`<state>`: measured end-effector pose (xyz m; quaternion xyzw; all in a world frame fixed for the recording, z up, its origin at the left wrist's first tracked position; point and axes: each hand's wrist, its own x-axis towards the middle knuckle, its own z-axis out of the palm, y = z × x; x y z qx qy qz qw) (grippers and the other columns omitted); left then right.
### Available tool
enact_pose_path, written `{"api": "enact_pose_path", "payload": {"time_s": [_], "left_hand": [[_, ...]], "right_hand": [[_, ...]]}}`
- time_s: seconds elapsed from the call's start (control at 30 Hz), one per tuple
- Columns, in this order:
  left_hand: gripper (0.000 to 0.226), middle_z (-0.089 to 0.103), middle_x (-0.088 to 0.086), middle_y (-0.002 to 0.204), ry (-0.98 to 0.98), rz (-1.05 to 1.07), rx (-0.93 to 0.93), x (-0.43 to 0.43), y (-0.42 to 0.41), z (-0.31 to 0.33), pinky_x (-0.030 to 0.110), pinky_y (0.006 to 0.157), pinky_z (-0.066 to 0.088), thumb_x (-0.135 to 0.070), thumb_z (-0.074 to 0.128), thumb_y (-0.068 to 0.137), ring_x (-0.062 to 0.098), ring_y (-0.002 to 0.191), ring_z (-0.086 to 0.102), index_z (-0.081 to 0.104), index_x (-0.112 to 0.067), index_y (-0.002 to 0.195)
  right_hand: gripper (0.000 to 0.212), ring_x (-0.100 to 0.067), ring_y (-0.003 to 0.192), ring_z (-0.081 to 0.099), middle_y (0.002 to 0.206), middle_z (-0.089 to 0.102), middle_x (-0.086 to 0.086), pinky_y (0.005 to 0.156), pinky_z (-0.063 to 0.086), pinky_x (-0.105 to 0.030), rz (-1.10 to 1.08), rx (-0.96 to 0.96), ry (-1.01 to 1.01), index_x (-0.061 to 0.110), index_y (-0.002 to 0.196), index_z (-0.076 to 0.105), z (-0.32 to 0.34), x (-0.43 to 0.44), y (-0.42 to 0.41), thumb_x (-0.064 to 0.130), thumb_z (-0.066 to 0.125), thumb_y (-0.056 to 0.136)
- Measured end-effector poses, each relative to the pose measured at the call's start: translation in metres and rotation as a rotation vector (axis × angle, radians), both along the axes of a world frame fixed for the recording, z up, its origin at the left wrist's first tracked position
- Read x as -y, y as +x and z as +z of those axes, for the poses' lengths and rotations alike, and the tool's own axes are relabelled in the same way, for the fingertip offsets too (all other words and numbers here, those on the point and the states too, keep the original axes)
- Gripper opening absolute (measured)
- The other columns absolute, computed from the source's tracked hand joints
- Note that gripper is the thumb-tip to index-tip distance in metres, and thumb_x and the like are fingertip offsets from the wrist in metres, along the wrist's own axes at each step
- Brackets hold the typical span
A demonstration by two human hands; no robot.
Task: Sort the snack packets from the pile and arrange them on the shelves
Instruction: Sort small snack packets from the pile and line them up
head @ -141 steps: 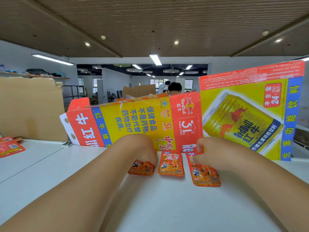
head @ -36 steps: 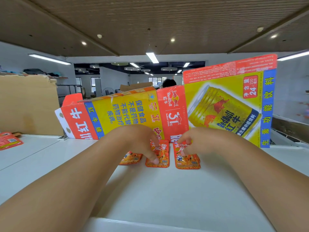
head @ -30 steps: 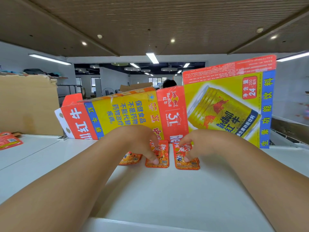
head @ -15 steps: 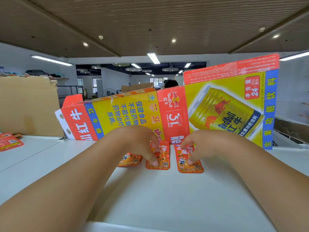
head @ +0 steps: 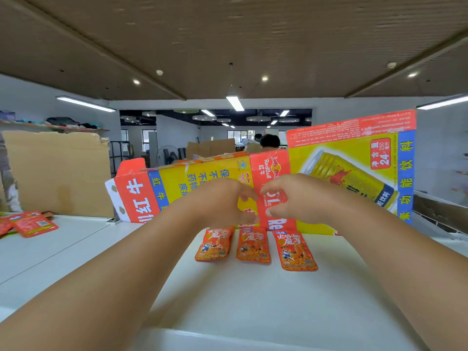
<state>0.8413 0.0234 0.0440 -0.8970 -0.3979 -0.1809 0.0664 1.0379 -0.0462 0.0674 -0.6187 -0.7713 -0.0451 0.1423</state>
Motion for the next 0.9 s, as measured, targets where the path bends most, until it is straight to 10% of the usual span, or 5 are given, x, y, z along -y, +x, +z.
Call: {"api": "enact_pose_path", "payload": {"time_s": [0.17,0.9], "left_hand": [[0.062,0.055,-0.017,0.145,0.111,0.093,0.068,0.026,-0.065,0.011,0.037,0.104,0.048,-0.068,0.064,0.084,0.013,0.132,0.051,0.051,-0.047,0.141],[0.054,0.062,-0.012,0.135,0.097,0.887,0.140,0.248,-0.569,0.052,0.030,0.088,0.041,-0.064,0.067,0.085,0.017,0.120,0.058,0.058,-0.044,0.135]], "right_hand": [[0.056,-0.015,0.126,0.054,0.149,0.049,0.012,0.099,0.048,-0.035,0.042,-0.015,0.057,0.045,0.141,0.049,0.013,0.011,-0.053,0.048,0.069,0.089],[0.035,-0.019,0.101,0.059,0.121,0.063,0.004,0.081,0.052,-0.033,0.564,0.193,0.123,0.030,0.128,0.060,0.049,0.067,-0.522,0.039,0.058,0.094]]}}
